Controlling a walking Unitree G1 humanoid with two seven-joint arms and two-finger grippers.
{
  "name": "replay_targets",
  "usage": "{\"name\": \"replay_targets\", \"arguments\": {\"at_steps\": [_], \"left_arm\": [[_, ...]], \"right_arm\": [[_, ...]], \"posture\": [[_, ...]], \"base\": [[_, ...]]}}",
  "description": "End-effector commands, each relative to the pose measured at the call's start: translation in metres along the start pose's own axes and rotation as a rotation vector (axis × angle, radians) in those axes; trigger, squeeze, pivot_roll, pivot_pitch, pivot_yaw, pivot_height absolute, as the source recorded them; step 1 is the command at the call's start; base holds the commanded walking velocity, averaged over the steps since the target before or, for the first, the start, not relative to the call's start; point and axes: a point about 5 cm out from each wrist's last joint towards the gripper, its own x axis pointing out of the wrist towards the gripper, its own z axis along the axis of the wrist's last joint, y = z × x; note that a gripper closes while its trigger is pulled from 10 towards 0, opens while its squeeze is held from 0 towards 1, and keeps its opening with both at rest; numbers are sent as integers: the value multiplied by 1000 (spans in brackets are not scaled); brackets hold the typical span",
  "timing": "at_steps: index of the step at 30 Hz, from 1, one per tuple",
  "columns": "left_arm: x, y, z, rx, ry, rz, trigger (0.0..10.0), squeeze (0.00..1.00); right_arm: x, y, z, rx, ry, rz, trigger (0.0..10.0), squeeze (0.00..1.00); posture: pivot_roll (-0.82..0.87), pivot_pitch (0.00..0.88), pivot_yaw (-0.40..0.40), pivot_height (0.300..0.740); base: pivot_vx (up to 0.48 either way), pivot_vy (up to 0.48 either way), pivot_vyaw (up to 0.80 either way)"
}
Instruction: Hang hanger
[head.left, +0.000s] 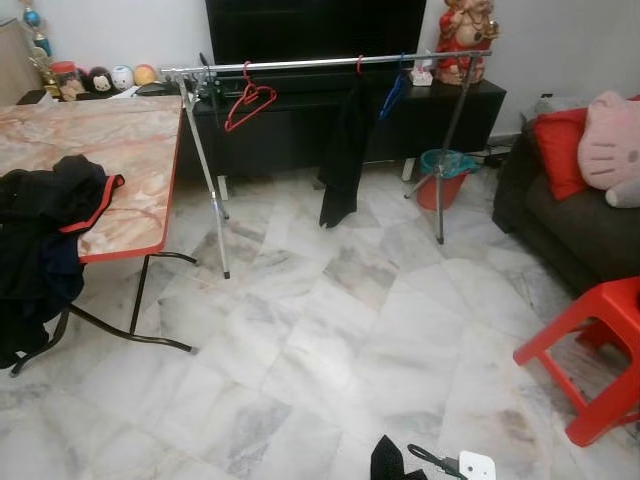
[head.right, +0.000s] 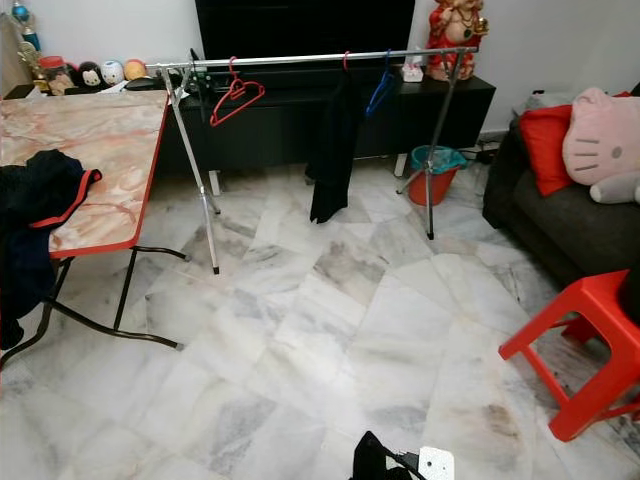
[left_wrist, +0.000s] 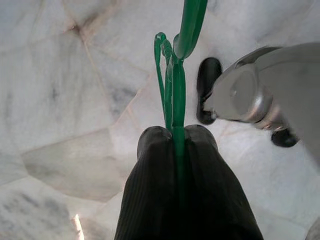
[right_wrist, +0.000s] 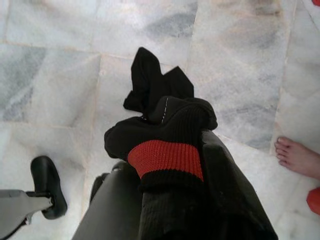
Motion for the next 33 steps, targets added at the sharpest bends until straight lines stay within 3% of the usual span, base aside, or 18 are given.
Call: {"name": "replay_targets", "arguments": {"at_steps": [1, 6, 33], "left_arm": [[1, -7, 2, 10, -2, -4, 10000, 0], [4, -18, 8, 20, -4, -15, 10000, 0], [2, -6, 8, 53, 0, -16, 10000, 0]], "right_arm": [[0, 1, 1, 42, -20, 0, 10000, 0], [-1, -3, -5, 45, -13, 11, 10000, 0], [-3, -4, -16, 70, -7, 17, 10000, 0]], "posture": [[93, 0, -26, 740], [82, 0, -23, 740], [92, 0, -11, 740]], "base": [[0, 0, 0], [0, 0, 0], [0, 0, 0]]}}
